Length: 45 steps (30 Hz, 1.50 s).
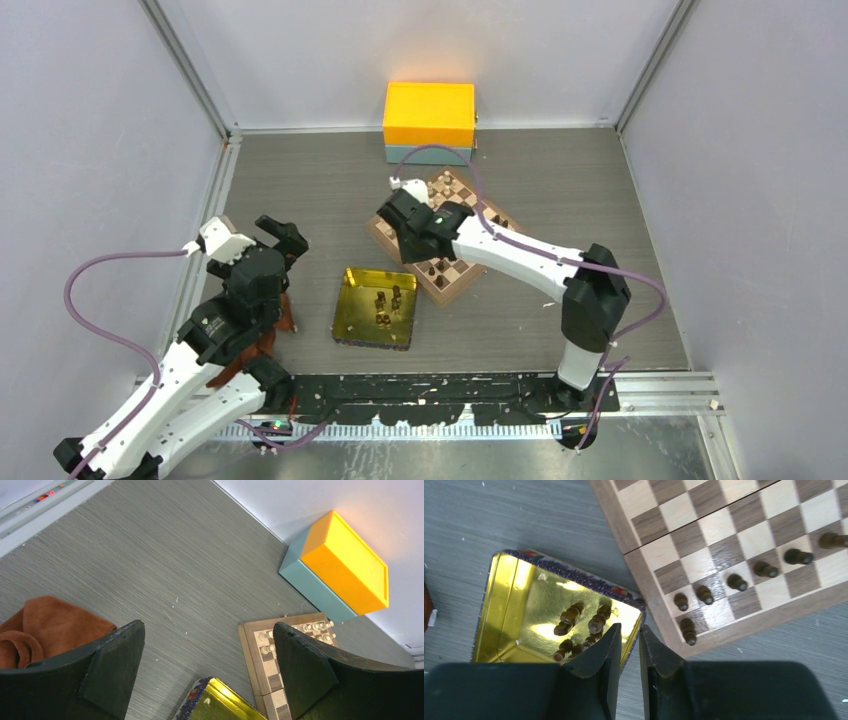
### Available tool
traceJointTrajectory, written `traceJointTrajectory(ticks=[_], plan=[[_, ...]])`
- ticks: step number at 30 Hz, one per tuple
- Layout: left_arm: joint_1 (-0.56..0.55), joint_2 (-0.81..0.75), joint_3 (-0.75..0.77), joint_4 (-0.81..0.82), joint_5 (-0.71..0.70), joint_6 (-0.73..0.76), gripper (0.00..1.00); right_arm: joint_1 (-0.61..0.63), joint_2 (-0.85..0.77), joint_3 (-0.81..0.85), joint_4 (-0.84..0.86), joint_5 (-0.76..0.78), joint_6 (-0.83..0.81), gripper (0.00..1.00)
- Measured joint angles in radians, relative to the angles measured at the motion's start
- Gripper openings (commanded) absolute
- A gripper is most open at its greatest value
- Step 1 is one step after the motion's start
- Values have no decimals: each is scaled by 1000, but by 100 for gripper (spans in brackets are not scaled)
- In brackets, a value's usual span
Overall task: Set up the chess pieces on the board
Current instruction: Pick up the chess piece from the storage box.
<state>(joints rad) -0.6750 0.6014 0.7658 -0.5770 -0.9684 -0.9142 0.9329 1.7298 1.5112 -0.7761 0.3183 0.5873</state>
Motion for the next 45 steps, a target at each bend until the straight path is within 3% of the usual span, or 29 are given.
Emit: traceJointTrajectory(ticks=[24, 45], plan=[[0, -21, -2, -5, -1, 2, 100, 175, 173, 86, -2, -5, -2, 24], [0, -47, -2, -20, -2, 2, 100, 191, 272, 122, -6, -45, -53, 27]])
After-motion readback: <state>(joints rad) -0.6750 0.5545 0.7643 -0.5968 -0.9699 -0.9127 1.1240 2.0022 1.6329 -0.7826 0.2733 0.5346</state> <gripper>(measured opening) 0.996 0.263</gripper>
